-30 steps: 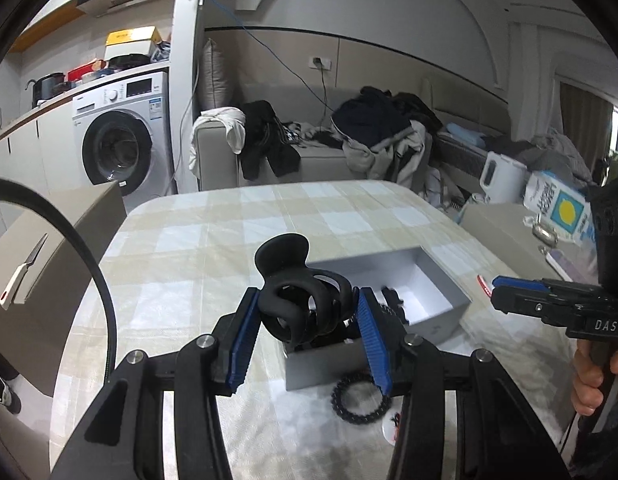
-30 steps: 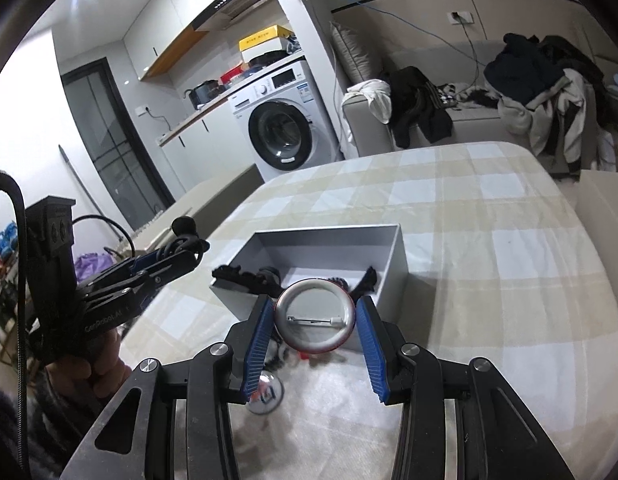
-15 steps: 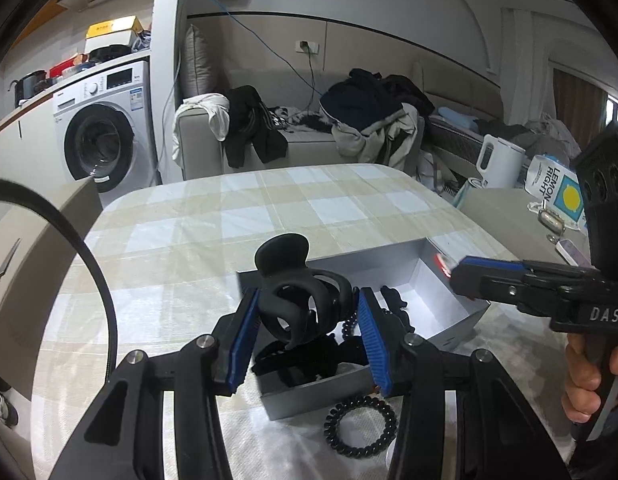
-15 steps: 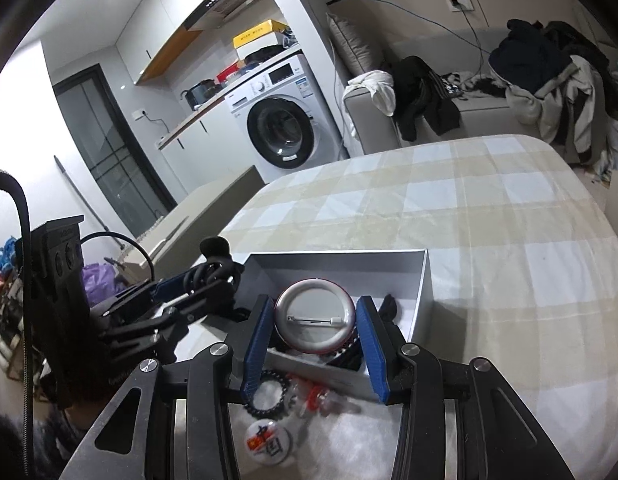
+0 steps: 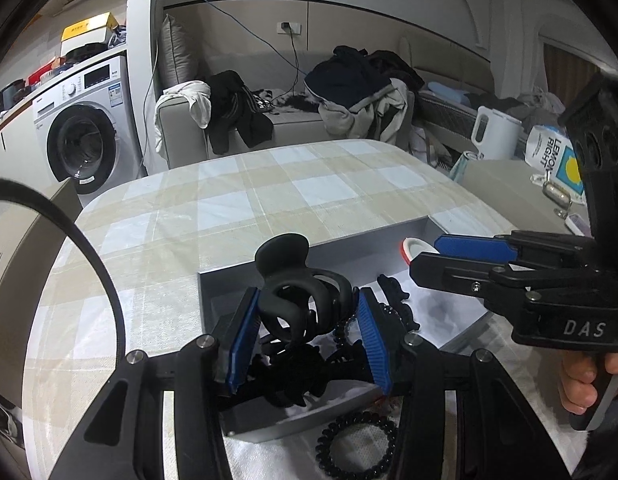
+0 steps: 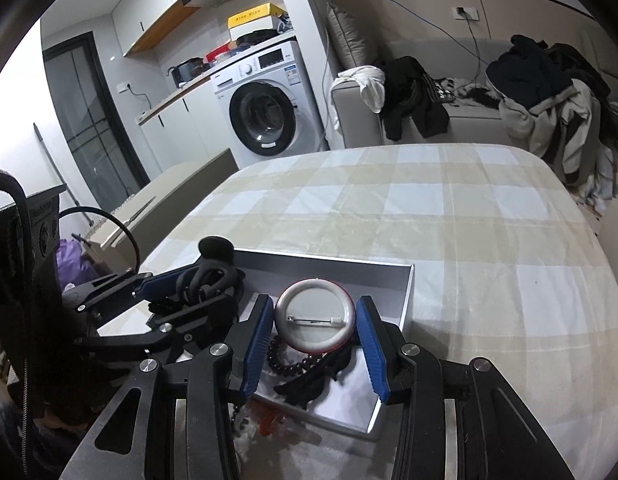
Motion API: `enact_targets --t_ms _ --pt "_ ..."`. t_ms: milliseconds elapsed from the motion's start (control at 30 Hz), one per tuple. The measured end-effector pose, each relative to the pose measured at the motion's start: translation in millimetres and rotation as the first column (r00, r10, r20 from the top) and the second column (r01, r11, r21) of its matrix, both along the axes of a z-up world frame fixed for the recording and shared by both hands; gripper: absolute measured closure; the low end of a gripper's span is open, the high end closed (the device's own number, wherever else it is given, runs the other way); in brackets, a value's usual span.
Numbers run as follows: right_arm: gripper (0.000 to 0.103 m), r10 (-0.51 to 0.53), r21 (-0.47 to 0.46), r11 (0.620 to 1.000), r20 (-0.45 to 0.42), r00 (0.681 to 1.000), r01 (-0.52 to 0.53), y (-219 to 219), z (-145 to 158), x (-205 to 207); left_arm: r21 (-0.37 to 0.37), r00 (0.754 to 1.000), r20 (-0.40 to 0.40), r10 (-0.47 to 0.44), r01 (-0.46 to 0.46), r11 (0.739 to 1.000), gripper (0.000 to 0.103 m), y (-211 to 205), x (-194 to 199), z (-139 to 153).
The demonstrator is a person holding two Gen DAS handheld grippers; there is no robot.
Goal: Organize jewelry
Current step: 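Release the clip into the box with the left tool while the right tool releases the badge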
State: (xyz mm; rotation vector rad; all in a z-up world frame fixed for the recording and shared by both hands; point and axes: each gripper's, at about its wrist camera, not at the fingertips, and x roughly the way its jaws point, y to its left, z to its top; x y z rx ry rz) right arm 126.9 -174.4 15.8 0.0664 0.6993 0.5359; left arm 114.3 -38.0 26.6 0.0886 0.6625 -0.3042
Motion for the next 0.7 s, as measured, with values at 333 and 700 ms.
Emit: enact_targets --t_ms 333,700 --pt "0.039 -0.011 0.023 1.000 0.022 1.000 0.010 -16 9 -12 -0.014 1.000 -0.019 -0.017 0.017 1.000 0.060 -2 1 1" --pt "0.000 -0.107 0.029 0.994 0.046 0.993 0.106 -53 14 -41 -0.123 1.000 0.027 -0.002 0.005 0.992 0.001 25 -31 25"
